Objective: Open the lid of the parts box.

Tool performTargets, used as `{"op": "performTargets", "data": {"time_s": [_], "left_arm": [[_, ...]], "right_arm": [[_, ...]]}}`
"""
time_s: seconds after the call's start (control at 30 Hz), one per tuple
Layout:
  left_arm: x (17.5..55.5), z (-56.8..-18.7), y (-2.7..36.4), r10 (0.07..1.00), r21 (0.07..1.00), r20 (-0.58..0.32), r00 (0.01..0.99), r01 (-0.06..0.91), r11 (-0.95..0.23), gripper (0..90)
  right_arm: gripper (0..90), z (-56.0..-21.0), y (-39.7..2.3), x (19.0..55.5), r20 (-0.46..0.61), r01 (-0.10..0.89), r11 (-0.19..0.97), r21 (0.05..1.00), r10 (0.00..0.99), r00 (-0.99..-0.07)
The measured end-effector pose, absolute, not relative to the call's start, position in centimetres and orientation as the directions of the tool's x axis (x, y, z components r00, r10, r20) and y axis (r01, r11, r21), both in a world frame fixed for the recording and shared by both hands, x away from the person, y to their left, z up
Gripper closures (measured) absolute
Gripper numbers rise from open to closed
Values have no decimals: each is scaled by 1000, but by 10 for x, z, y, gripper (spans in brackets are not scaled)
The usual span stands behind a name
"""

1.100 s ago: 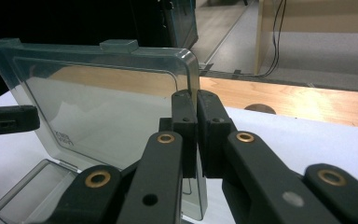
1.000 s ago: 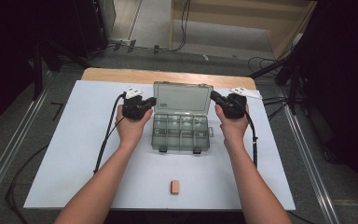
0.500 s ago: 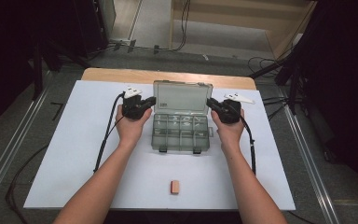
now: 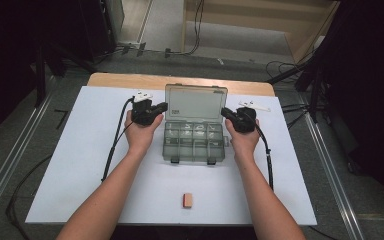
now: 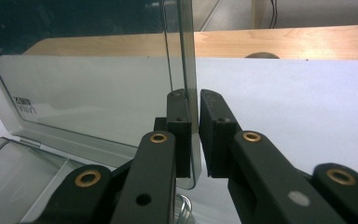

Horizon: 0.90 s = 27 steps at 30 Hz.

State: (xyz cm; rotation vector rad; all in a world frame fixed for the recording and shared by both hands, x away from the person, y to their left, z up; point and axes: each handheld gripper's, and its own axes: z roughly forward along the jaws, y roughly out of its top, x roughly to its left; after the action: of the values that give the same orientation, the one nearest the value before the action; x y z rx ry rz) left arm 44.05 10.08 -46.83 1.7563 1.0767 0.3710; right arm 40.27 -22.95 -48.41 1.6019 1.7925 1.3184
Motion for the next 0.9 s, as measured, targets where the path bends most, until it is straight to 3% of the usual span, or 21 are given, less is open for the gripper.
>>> {"op": "performTargets", "data": {"time_s": [0.6,0.9], "left_arm": [[452,-469,102,793,836,-277,542,543,-79,844],[454,-476,101,792,804,-306,528,588,-81,797]], "right_arm": [[840,-488,-227,409,281,569,-100,816,929,-240],[840,-490,-228,411,302,580,-118,806,925,-232]]}}
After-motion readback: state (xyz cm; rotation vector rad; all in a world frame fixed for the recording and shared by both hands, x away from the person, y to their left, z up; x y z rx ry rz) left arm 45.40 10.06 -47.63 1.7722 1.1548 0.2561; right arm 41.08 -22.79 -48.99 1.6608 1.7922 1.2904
